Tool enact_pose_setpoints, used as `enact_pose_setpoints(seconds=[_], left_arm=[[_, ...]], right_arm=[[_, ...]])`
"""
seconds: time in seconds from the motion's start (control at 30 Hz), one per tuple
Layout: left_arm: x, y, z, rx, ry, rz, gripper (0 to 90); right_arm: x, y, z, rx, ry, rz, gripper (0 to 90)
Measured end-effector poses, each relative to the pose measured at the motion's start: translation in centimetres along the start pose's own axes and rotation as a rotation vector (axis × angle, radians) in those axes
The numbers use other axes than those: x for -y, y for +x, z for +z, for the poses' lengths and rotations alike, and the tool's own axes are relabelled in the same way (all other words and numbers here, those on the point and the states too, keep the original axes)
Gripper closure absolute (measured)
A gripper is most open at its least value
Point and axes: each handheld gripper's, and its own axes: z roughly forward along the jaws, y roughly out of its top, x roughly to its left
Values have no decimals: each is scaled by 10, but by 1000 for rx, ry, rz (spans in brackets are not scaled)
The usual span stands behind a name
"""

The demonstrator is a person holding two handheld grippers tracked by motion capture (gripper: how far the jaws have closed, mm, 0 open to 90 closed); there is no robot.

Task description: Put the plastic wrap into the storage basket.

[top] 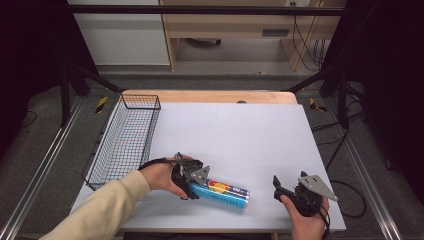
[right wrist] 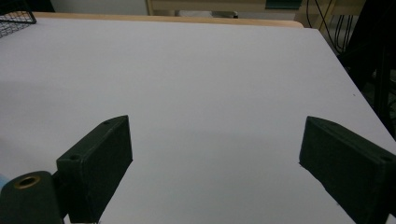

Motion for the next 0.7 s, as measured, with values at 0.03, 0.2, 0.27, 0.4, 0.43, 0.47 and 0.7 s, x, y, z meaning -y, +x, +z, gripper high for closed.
enact_pose_setpoints(seconds=[0.03, 0.2, 0.27, 0.4, 0.43, 0.47, 0.7], left_arm=[[0, 0, -2, 0, -3, -1, 310], [0, 1, -11, -29, -34, -37, 312], [-1, 3, -17, -50, -44, -41, 313], [-4, 3, -31, -88, -93, -74, 314], [-4, 3, -31, -88, -93, -74, 314], [-5, 3, -39, -106, -125, -91, 314], [-11, 1, -66, -169, -223, -161, 316]], right_arm=[[0, 0, 0, 0, -1, 0, 97], [0, -2, -1, 5, -7, 9, 99], [0, -2, -2, 9, -9, 13, 99], [0, -3, -3, 16, -13, 16, 99], [0, -3, -3, 16, -13, 16, 99], [0, -3, -3, 17, -13, 17, 99], [1, -3, -3, 20, -12, 18, 101]])
